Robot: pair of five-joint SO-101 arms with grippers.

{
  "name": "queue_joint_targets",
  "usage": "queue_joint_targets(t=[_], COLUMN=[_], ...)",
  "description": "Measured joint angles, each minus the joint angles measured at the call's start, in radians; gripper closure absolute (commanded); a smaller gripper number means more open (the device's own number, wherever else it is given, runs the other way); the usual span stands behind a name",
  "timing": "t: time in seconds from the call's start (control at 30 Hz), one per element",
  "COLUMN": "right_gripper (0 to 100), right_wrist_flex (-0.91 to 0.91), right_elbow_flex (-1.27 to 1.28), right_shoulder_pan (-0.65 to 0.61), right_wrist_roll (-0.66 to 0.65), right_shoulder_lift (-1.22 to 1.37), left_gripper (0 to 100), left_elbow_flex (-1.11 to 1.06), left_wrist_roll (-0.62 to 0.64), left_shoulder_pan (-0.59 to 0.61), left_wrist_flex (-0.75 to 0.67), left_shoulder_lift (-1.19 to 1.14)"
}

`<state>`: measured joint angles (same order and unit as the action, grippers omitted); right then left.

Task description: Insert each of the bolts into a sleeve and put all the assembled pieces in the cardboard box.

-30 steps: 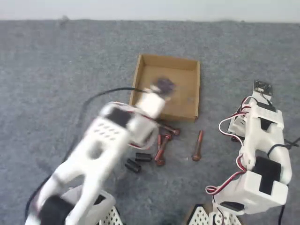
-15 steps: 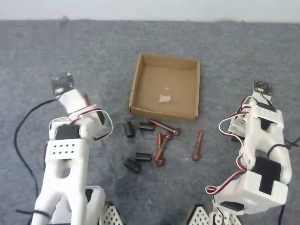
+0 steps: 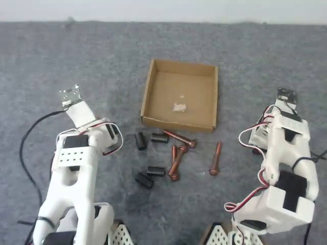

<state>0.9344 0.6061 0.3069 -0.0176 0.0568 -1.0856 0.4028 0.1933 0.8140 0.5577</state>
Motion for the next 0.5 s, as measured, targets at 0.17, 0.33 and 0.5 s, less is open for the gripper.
queue_joint_targets(t=[0.17,0.33,0.5], right_gripper=[99.2,99.2,99.2], right_wrist_flex=[0.000,0.000,0.000], right_elbow_flex=[0.000,0.000,0.000], right_shoulder_pan=[0.002,0.002,0.002], right_wrist_roll=[0.000,0.000,0.000], right_shoulder_lift=[0.000,0.000,0.000], left_gripper=[99,99,99], left_elbow_flex=[0.000,0.008,0.063], left_wrist_roll=[-0.184,-0.376,-0.525], left_shoulder_pan=[0.000,-0.015,-0.021], left_wrist_flex=[0.086,0.203,0.255], left_shoulder_lift=[0.098,0.144,0.028])
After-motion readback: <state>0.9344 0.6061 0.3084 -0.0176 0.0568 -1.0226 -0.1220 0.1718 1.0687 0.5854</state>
